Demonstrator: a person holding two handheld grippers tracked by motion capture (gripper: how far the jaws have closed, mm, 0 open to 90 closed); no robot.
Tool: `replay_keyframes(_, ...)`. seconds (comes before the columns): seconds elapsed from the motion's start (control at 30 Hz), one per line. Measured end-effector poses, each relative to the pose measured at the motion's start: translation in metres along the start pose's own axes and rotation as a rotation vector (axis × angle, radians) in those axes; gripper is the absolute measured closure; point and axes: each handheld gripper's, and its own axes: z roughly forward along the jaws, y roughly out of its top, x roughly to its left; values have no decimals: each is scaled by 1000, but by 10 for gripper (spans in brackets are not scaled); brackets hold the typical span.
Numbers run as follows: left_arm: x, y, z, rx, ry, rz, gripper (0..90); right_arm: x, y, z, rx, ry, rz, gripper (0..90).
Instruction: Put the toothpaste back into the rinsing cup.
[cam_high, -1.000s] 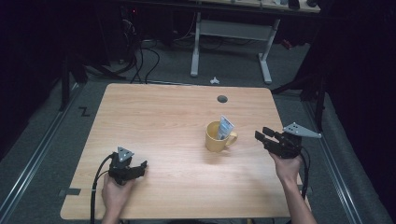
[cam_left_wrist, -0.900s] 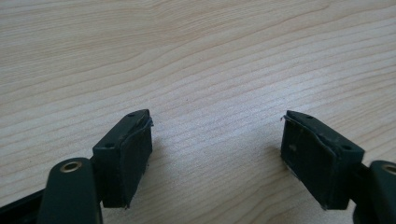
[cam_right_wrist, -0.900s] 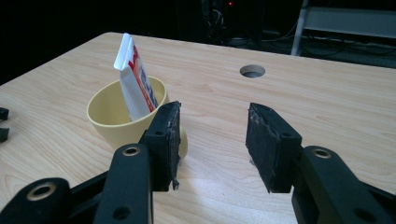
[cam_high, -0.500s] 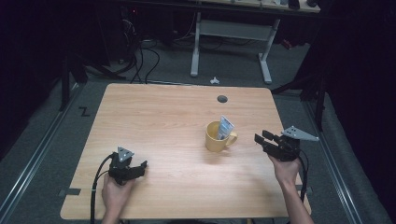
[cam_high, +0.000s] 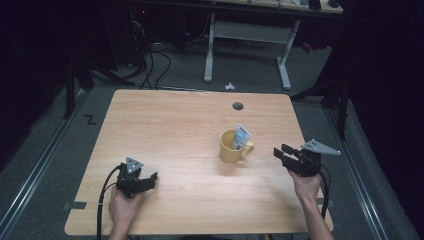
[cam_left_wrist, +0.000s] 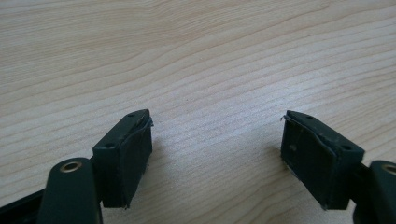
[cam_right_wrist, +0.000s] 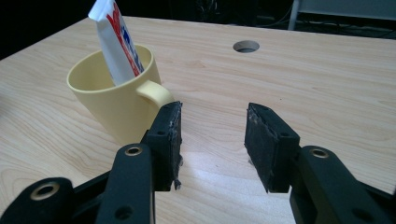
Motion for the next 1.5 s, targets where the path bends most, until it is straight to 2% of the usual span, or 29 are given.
replay_keyframes(0.77, 0, 0, 0, 0, 0, 0, 249, 2, -23, 11, 42, 13, 28, 561)
replay_keyframes(1.0, 0, 0, 0, 0, 0, 0, 249, 6, -24, 16, 54, 8, 12, 561)
replay_keyframes(1.13, 0, 0, 0, 0, 0, 0, 249, 8, -27, 20, 68, -6, -14, 561)
replay_keyframes(1.5, 0, 0, 0, 0, 0, 0, 249, 9, -40, 31, 107, -3, 7, 561)
